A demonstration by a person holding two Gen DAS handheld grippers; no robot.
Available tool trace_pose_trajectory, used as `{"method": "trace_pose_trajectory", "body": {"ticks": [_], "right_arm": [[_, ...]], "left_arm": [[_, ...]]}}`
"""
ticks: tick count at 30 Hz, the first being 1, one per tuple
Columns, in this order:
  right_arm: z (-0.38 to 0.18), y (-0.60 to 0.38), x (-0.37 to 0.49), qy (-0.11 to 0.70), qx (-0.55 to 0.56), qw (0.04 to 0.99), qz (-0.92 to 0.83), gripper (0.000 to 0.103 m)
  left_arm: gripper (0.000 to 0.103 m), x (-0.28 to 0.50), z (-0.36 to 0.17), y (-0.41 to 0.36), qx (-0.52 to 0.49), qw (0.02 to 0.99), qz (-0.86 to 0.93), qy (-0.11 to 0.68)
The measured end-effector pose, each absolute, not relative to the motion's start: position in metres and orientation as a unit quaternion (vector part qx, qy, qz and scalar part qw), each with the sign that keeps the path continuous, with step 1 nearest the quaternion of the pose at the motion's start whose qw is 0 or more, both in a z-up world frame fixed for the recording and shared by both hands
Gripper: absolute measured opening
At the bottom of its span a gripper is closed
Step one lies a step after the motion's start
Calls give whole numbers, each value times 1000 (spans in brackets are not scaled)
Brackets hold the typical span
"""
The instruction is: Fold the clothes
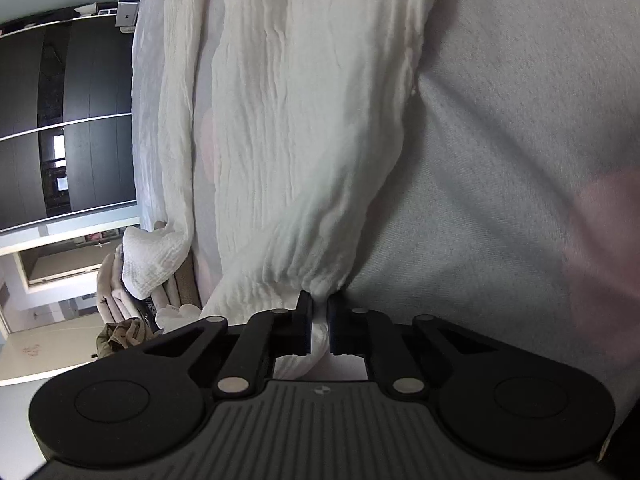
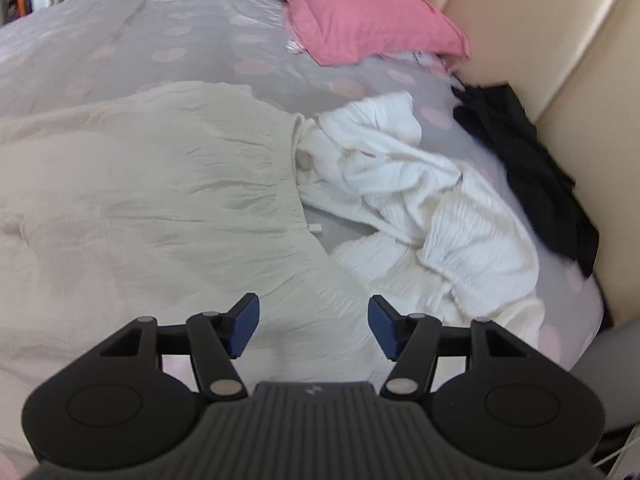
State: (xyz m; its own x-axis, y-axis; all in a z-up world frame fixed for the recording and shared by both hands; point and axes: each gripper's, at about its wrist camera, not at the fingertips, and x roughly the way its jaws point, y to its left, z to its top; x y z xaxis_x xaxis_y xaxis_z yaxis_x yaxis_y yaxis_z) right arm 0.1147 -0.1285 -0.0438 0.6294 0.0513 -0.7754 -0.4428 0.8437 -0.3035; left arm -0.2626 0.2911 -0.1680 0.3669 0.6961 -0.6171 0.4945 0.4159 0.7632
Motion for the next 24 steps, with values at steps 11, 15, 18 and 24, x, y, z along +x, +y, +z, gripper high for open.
{"method": "trace_pose_trajectory", "body": {"ticks": [11, 15, 18, 24], "right_arm": [[-50, -128, 53, 279, -503, 746, 334, 61], [-65, -135, 29, 291, -573, 664, 383, 61], [-84, -140, 14, 312, -596, 616, 409, 61], [-118, -142, -2, 291, -631, 594, 405, 56]], "left_arm": [[4, -243, -58, 324, 333, 743, 142, 563], [4, -242, -30, 332, 277, 766, 161, 557], [4, -240, -19, 335, 255, 778, 170, 548], [4, -240, -12, 328, 242, 782, 185, 544]]}}
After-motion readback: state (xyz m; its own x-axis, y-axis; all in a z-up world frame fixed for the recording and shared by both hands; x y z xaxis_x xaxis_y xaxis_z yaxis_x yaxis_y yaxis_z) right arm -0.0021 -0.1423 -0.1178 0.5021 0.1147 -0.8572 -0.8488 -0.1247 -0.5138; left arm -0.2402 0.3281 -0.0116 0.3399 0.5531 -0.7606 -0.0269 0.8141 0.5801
